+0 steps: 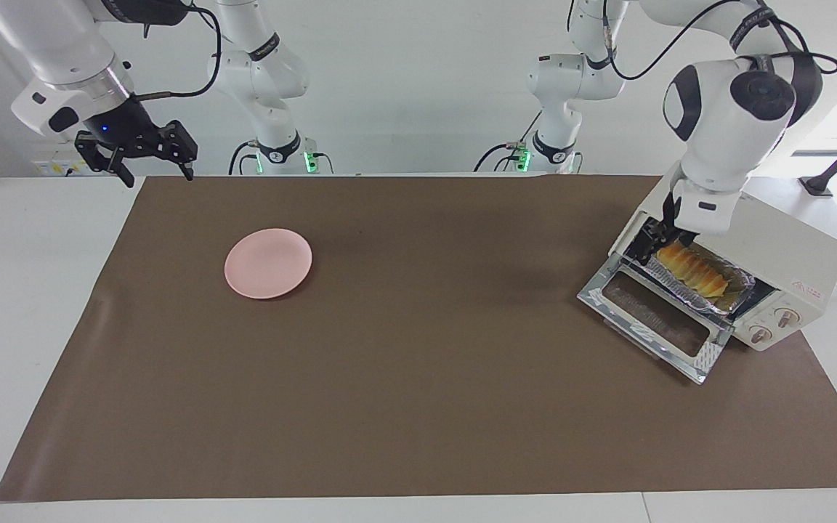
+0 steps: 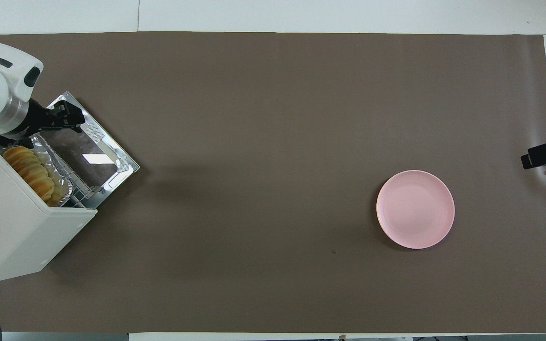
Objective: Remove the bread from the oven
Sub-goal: 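Reach the left gripper into the toaster oven and grasp the foil tray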
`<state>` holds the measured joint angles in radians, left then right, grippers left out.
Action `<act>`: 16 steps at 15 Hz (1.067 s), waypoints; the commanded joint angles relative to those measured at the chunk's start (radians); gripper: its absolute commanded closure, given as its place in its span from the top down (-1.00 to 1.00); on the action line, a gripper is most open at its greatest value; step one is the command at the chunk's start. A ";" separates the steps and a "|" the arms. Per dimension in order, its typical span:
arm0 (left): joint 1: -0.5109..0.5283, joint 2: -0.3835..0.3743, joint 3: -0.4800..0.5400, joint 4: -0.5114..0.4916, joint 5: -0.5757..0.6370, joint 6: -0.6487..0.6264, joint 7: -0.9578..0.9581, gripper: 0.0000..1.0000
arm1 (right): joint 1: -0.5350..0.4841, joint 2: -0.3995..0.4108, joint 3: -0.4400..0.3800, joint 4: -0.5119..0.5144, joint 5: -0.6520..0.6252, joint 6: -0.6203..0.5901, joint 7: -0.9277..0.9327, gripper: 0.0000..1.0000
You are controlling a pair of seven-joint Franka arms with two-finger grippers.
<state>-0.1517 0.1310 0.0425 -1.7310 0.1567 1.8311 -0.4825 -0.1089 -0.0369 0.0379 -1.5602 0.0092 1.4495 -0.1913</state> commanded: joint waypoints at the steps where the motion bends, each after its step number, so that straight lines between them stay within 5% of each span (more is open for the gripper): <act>1: 0.004 0.018 0.008 -0.090 0.078 0.123 -0.099 1.00 | -0.002 -0.006 0.002 -0.008 -0.014 -0.009 -0.010 1.00; 16: 0.084 0.099 0.011 -0.197 0.138 0.341 -0.126 0.91 | 0.000 -0.006 0.002 -0.008 -0.014 -0.009 -0.010 1.00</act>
<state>-0.0691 0.2312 0.0537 -1.8981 0.2639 2.1333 -0.5837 -0.1089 -0.0369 0.0380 -1.5602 0.0092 1.4495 -0.1913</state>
